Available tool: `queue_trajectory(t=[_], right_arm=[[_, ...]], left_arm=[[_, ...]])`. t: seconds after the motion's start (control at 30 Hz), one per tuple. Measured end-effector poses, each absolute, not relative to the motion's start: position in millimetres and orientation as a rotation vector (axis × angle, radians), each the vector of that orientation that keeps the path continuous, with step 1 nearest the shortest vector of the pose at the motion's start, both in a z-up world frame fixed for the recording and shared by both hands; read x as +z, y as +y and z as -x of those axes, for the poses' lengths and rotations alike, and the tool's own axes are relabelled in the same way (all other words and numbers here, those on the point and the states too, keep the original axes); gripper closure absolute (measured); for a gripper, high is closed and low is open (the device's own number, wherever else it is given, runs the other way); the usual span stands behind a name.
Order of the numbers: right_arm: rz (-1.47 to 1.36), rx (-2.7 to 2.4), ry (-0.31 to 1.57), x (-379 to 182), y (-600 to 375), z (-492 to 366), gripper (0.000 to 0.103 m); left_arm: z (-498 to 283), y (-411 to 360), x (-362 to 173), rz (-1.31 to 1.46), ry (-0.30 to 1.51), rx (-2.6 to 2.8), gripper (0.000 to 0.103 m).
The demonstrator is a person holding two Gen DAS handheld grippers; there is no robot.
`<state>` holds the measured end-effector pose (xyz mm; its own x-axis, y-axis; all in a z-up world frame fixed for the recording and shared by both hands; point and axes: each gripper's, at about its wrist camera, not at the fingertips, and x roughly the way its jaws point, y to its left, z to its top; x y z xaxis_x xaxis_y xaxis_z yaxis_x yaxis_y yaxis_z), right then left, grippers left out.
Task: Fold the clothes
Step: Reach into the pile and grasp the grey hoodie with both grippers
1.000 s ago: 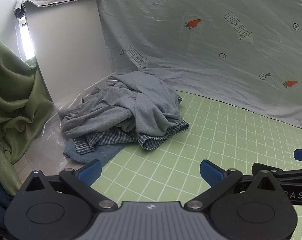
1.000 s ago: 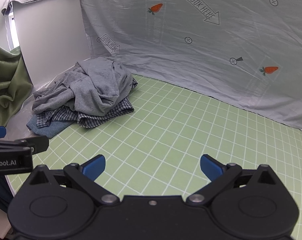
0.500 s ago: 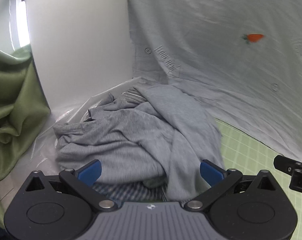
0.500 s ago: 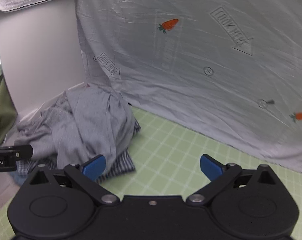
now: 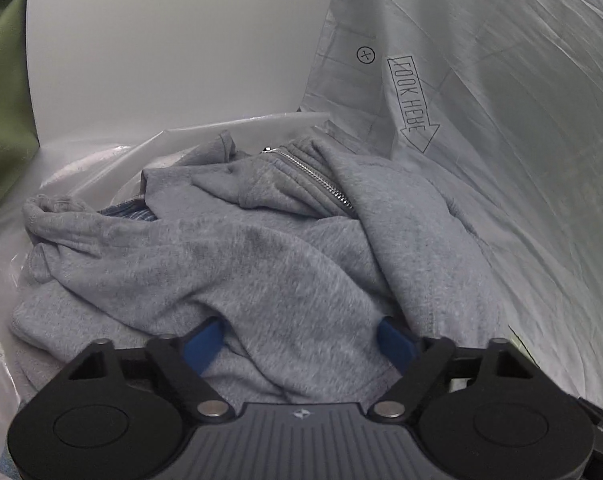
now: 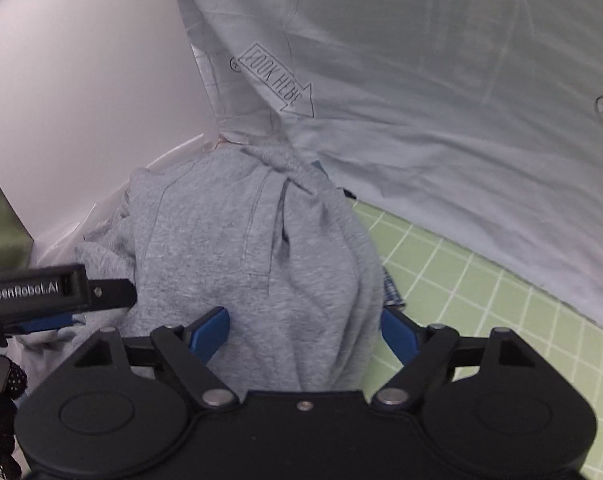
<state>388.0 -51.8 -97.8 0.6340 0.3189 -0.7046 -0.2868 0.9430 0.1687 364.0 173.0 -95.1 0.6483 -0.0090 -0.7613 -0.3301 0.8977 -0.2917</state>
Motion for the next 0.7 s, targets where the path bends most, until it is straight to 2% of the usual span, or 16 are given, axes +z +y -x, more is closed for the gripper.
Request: queue_trajectory(t=[0.03, 0.07, 0.17, 0.3, 0.5, 0.7], right_arm=[[-0.072, 0.375, 0.813, -98, -55, -387, 0.031], [-0.105, 0.407, 0.812, -99, -58, -385, 0.053], [-0.121, 0.436, 0.779, -95, -60, -374, 0.090], [-0.061, 0.424, 0.698, -84, -58, -351, 0.094], [-0.049, 0.352, 0.540, -41, -82, -303, 0.098], [-0.062, 0.180, 0.410, 2, -151, -225, 0.098]], left_arm=[[-364, 172, -95, 0.428, 0.847, 0.198, 0.035], [-362, 171, -93, 0.420, 0.842, 0.207, 0.048], [-357, 172, -85, 0.420, 0.822, 0.165, 0.084], [-346, 163, -68, 0.345, 0.788, 0.132, 0.096], [-297, 152, -25, 0.332, 0.692, 0.055, 0.098], [-218, 118, 19, 0.302, 0.631, -0.079, 0.099]])
